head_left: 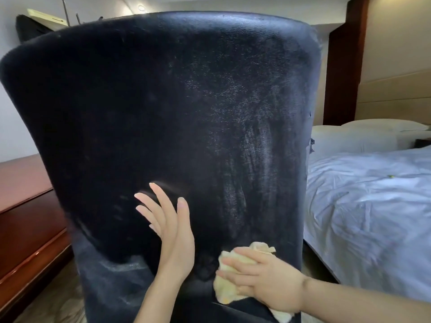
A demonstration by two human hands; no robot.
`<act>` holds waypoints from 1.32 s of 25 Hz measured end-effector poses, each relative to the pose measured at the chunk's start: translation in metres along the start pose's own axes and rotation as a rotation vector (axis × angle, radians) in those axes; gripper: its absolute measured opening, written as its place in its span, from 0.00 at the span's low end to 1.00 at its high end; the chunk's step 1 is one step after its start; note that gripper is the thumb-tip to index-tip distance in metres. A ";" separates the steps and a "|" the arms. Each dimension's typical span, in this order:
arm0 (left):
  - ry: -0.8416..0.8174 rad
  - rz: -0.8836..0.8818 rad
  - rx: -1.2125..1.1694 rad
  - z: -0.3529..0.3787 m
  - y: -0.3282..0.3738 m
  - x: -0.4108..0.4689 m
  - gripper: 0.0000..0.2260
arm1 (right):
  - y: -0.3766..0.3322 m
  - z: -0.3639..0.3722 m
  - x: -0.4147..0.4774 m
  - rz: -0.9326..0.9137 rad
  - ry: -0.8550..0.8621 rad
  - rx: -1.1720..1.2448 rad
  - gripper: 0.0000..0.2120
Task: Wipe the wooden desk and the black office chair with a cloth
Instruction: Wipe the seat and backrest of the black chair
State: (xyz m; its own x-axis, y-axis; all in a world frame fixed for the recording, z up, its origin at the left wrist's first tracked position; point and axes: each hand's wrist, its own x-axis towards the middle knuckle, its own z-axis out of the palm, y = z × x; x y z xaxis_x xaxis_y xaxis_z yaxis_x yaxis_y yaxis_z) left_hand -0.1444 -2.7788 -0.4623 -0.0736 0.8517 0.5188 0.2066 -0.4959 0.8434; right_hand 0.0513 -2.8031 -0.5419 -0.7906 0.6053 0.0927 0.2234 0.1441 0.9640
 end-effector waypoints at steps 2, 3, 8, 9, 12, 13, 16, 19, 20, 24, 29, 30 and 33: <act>-0.031 -0.011 -0.025 -0.003 -0.001 0.000 0.27 | 0.002 0.009 -0.018 -0.066 0.031 -0.035 0.16; -0.042 -0.019 -0.028 -0.003 0.000 0.000 0.27 | 0.008 0.012 -0.026 -0.076 0.051 -0.024 0.14; -0.053 -0.027 -0.024 -0.002 0.005 -0.005 0.29 | 0.069 0.005 -0.048 0.011 0.136 0.090 0.13; -0.047 -0.026 -0.018 -0.001 0.006 -0.006 0.29 | 0.087 0.001 -0.046 0.059 0.177 0.095 0.16; -0.044 -0.032 -0.008 0.004 0.008 -0.007 0.31 | 0.150 -0.016 -0.039 0.260 0.269 0.072 0.22; -0.045 -0.030 -0.010 0.005 0.009 -0.008 0.31 | 0.170 -0.023 -0.036 0.336 0.282 0.057 0.21; -0.046 -0.018 -0.015 0.007 0.009 -0.010 0.30 | 0.217 -0.043 -0.024 0.510 0.298 0.030 0.21; -0.053 -0.016 -0.007 0.009 0.008 -0.009 0.29 | 0.241 -0.062 0.000 0.643 0.310 0.038 0.20; -0.053 -0.018 -0.003 0.009 0.008 -0.008 0.28 | 0.244 -0.067 0.011 0.694 0.340 0.052 0.20; -0.036 -0.016 0.007 0.009 0.008 -0.008 0.27 | 0.235 -0.077 0.055 0.916 0.519 0.064 0.18; 0.001 -0.028 0.021 0.010 0.007 -0.004 0.28 | 0.185 -0.063 0.079 0.833 0.573 0.099 0.16; -0.002 -0.037 0.025 0.009 0.006 -0.003 0.28 | 0.168 -0.057 0.078 0.761 0.540 0.114 0.17; -0.017 -0.025 0.036 0.005 0.005 -0.004 0.27 | 0.119 -0.039 0.064 0.576 0.408 0.127 0.22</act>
State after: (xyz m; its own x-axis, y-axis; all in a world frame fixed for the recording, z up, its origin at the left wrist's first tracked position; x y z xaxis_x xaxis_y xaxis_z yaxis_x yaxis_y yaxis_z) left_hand -0.1386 -2.7839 -0.4608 -0.0622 0.8667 0.4948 0.2395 -0.4684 0.8505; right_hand 0.0057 -2.7776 -0.4114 -0.6716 0.2758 0.6877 0.7144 -0.0048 0.6997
